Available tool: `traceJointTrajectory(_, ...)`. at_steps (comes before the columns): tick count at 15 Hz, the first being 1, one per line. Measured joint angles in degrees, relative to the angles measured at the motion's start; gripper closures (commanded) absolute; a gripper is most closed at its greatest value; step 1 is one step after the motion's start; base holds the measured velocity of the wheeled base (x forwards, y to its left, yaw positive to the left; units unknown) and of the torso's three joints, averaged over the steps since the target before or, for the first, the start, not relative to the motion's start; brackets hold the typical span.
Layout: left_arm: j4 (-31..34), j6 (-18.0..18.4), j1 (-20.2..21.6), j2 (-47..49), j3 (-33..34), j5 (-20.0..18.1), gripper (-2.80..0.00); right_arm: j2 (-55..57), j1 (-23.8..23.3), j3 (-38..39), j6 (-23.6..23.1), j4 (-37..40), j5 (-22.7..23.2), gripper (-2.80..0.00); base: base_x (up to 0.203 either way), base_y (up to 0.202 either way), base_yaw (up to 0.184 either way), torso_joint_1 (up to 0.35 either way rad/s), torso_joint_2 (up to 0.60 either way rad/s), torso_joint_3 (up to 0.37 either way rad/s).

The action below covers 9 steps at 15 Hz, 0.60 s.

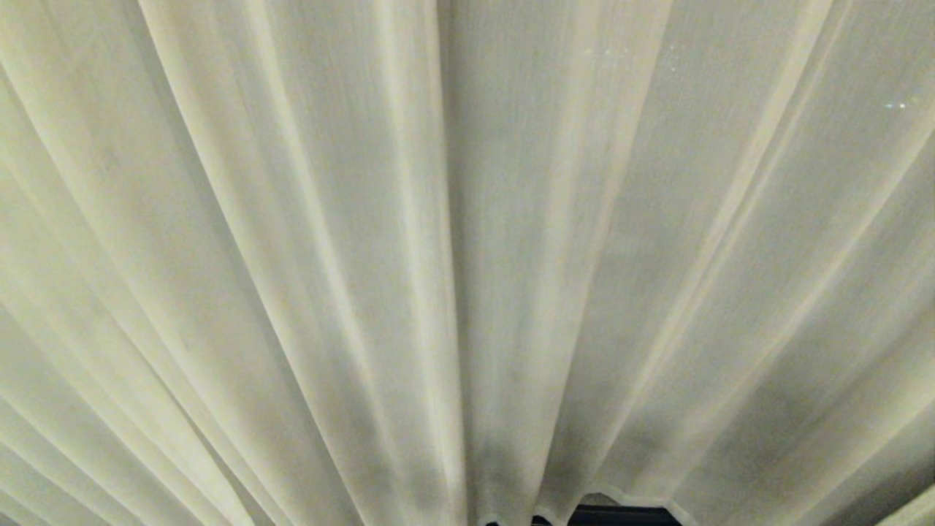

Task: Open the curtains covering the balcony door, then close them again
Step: Close the outer curtains on both sides

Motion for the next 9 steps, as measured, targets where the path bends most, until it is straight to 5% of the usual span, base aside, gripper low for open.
traceJointTrajectory(9,0.0,0.0,0.0,0.0,0.0,0.0,0.0,0.0,0.0,0.0,0.0,0.0,0.0,0.0,0.0,0.0,0.0,0.0,0.0,0.0)
